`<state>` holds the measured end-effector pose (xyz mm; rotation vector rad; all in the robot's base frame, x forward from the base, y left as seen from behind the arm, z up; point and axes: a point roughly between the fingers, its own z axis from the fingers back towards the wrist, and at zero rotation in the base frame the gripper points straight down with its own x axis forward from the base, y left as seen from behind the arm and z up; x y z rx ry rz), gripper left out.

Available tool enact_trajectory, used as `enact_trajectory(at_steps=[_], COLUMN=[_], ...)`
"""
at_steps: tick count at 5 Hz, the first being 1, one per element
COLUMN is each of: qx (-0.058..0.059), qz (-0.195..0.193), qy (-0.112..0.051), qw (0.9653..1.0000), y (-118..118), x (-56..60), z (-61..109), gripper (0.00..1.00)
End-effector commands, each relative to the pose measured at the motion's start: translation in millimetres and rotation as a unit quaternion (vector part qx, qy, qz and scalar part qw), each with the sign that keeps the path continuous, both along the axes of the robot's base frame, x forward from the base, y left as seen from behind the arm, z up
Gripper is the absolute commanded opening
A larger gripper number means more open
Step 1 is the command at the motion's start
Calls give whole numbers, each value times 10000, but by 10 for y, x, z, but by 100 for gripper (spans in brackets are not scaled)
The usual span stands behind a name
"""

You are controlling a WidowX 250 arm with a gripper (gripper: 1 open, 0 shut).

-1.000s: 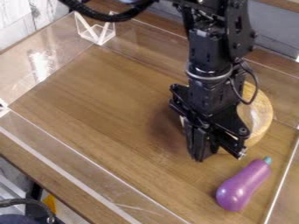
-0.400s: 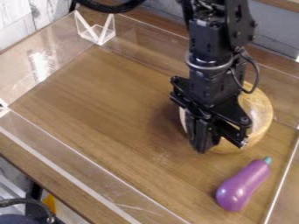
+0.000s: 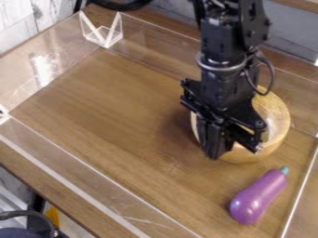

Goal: Put the purple eggplant in the brown bowl

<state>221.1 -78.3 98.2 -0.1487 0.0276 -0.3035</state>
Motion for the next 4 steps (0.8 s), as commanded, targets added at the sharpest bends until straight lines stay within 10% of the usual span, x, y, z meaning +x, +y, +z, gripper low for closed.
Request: enact_trajectory(at_steps=[1,4], qx=[-17,-74], qz=[32,105], qy=[-199,-249], qw=[9998,9996], y=[24,-69], x=[113,21], z=[78,118], gripper=[0,0])
